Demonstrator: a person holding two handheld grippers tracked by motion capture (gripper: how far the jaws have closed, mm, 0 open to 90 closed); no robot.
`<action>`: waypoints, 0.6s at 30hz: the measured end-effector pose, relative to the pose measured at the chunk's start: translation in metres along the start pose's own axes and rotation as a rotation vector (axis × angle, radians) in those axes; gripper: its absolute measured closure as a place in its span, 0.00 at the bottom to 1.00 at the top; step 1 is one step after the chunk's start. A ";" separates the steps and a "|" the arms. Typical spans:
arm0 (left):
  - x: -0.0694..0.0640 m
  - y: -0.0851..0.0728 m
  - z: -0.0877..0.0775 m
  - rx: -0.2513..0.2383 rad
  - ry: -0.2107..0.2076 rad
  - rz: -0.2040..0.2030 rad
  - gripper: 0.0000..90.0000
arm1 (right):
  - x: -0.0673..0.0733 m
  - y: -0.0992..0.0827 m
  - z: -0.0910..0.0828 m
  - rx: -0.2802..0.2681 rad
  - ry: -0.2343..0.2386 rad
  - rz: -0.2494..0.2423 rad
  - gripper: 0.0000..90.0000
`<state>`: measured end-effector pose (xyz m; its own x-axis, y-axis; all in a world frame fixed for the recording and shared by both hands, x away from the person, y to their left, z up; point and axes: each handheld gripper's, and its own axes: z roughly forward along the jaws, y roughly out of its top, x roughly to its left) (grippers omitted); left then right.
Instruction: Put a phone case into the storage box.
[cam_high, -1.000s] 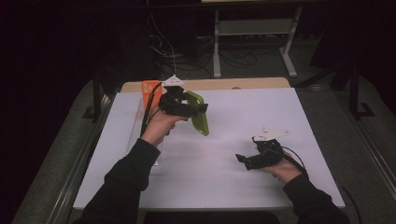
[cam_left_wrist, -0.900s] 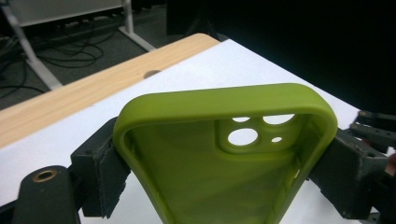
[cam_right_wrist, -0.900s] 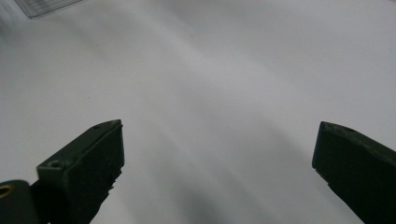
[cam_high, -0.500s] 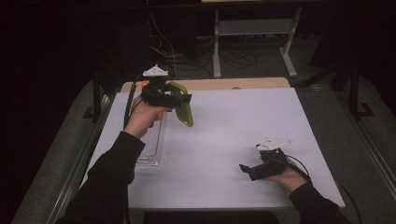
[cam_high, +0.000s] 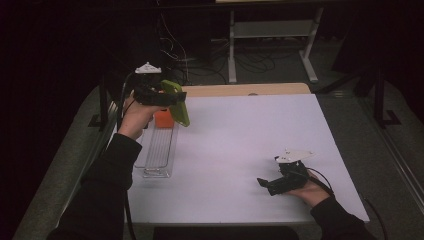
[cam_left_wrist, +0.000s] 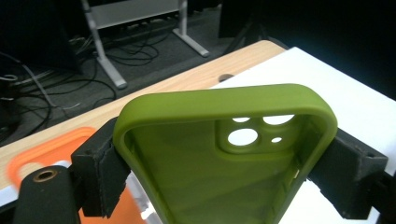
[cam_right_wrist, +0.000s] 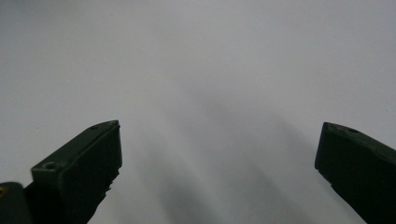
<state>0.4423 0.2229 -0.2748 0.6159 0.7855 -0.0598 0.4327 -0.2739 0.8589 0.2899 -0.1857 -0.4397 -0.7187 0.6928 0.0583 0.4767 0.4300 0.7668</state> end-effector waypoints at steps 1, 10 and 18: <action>0.003 0.000 -0.001 0.006 0.011 0.004 0.16 | 0.000 0.000 0.000 -0.001 0.000 0.001 0.00; 0.026 0.002 -0.001 0.020 0.103 -0.016 0.16 | -0.001 0.000 -0.001 -0.005 -0.008 0.006 0.00; 0.040 -0.005 0.007 0.074 0.199 -0.028 0.16 | -0.001 0.000 -0.001 -0.004 -0.009 0.013 0.00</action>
<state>0.4698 0.2514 -0.2851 0.4643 0.8853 0.0245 0.4997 -0.2847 0.8181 0.2900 -0.1867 -0.4388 -0.7079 0.7036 0.0623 0.4837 0.4186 0.7687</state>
